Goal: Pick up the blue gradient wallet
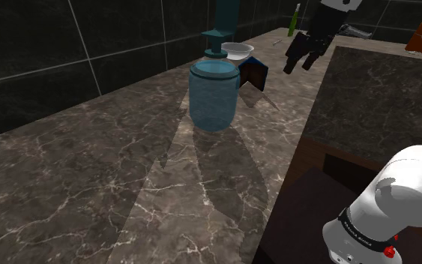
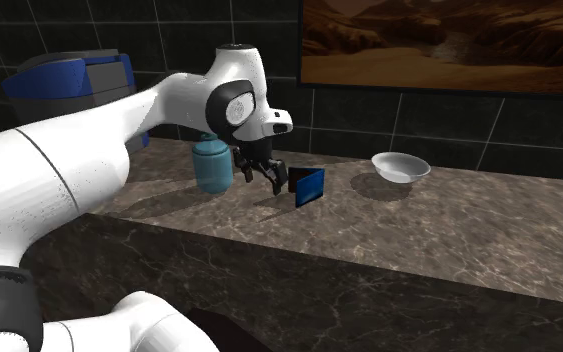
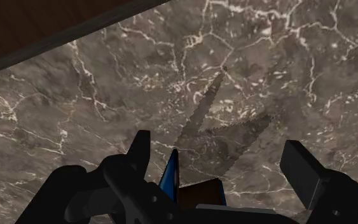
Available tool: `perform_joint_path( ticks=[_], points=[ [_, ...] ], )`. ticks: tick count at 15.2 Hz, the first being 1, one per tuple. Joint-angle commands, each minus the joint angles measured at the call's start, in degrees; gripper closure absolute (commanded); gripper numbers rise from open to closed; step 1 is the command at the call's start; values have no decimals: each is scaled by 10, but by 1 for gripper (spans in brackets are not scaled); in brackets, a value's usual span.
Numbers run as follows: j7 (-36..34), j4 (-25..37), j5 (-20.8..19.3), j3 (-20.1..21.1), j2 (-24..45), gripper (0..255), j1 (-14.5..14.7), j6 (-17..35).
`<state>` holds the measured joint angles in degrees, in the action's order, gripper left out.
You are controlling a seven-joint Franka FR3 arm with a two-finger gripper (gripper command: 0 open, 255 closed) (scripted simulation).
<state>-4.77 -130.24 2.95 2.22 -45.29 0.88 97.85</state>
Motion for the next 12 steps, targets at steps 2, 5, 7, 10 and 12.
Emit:
perform_joint_path(
  ticks=[2, 5, 7, 10, 12],
  points=[
    [-9, 25, -1, 2, 34, 0, -5, -5],
    [-38, 105, -4, 5, 135, 0, -20, -28],
    [-57, 162, -7, 6, 201, 0, -28, -47],
    [-85, 253, -11, 5, 299, 0, -40, -83],
    [-103, 318, -13, 3, 365, 0, -46, -111]
  ],
)
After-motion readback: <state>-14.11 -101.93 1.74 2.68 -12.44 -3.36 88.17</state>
